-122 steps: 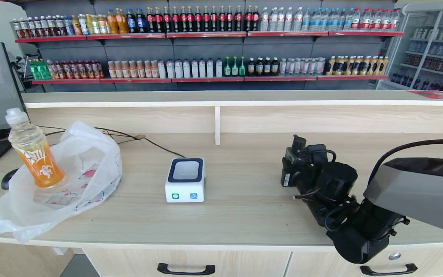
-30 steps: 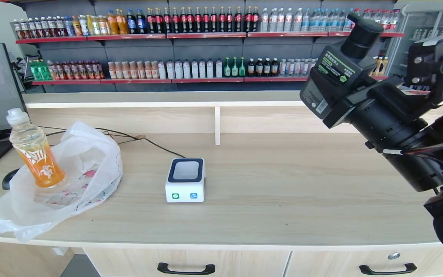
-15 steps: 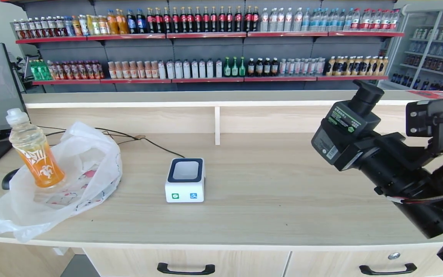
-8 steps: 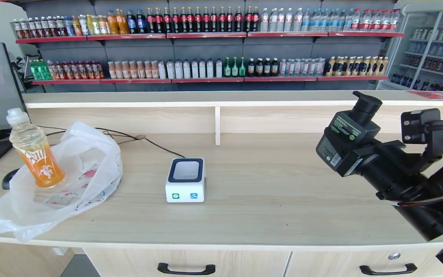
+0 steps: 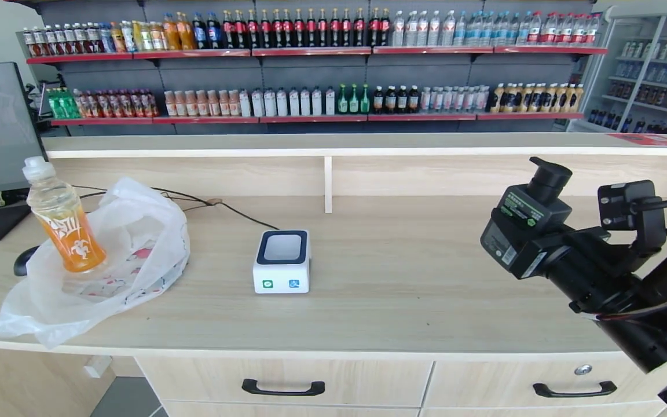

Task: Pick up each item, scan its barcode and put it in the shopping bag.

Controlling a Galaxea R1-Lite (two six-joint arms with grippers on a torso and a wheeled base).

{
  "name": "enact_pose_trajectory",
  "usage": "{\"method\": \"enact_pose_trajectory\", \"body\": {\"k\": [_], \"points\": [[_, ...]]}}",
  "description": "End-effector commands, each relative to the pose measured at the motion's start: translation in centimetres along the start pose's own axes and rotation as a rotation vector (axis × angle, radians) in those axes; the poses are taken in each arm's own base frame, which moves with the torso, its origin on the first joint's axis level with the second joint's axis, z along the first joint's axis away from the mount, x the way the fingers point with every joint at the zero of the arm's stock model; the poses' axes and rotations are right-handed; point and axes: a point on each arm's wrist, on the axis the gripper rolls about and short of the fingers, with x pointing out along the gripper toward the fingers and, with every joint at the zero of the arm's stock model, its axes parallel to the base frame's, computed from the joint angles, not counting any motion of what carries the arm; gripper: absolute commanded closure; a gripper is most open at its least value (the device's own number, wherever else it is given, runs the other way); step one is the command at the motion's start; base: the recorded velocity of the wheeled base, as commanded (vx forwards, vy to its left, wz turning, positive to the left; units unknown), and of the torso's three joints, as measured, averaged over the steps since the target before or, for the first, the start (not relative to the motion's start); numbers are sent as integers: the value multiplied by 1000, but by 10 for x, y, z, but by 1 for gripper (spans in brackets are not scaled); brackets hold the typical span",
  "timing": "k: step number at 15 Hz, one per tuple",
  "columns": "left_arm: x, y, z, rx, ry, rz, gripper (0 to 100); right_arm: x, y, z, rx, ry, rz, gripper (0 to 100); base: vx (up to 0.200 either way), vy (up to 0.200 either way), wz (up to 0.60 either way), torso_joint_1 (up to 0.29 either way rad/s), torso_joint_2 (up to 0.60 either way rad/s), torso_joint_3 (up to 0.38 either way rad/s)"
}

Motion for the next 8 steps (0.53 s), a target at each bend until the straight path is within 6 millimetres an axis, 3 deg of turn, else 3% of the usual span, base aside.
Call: {"method": "enact_pose_trajectory", "body": {"k": [1, 8], "points": [[0, 0, 0, -3, -2, 0, 100, -1, -1, 0, -1, 2, -2, 100, 0, 200, 0, -22, 2, 2], [0, 0, 0, -12, -2, 2, 100, -2, -2, 1, 5, -2, -7, 100, 0, 200, 0, -1, 2, 2]]}}
